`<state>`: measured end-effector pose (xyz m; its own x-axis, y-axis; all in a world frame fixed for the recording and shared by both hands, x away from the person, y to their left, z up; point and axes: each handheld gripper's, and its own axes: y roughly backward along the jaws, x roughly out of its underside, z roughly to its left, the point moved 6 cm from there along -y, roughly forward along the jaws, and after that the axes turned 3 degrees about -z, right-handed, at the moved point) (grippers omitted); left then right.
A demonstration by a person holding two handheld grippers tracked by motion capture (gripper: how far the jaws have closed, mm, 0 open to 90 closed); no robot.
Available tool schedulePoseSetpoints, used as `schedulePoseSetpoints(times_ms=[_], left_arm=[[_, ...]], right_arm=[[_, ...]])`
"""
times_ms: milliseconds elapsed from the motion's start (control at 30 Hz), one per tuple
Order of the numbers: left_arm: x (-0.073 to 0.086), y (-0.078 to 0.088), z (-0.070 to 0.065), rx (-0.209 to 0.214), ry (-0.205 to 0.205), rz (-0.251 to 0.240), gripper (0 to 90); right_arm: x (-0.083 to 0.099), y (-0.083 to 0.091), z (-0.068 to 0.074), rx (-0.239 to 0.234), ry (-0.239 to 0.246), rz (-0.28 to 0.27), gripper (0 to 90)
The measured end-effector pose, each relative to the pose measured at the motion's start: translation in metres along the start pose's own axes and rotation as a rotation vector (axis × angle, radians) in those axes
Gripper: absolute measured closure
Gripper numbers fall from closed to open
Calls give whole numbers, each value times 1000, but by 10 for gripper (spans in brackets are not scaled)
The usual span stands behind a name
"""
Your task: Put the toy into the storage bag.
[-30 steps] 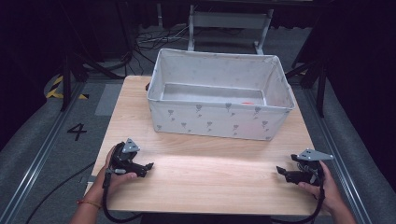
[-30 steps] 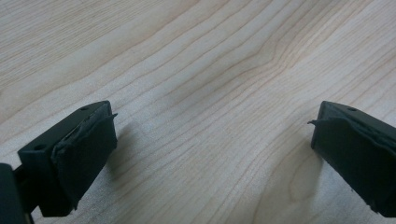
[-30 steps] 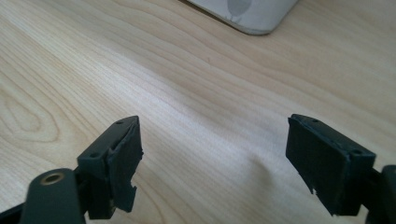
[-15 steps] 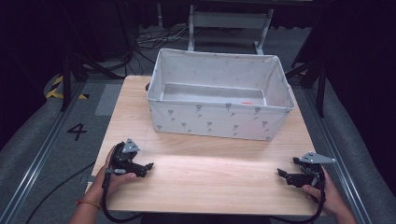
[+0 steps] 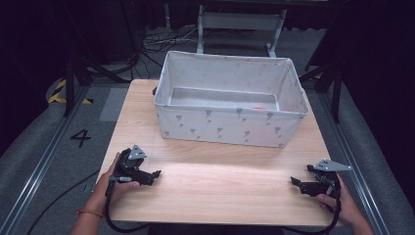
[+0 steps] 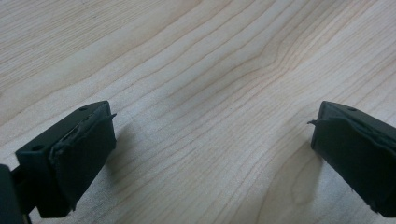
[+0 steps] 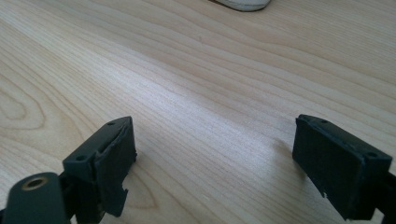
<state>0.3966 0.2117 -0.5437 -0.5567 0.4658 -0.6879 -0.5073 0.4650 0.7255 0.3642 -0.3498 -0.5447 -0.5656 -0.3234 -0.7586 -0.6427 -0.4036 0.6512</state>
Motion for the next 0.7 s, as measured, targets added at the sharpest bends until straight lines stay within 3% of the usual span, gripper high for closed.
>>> schedulePoseSetpoints(times_ms=[700], left_arm=[[0,0,-1,1,12,1,1]], right_arm=[[0,0,0,-3,4,0,135]])
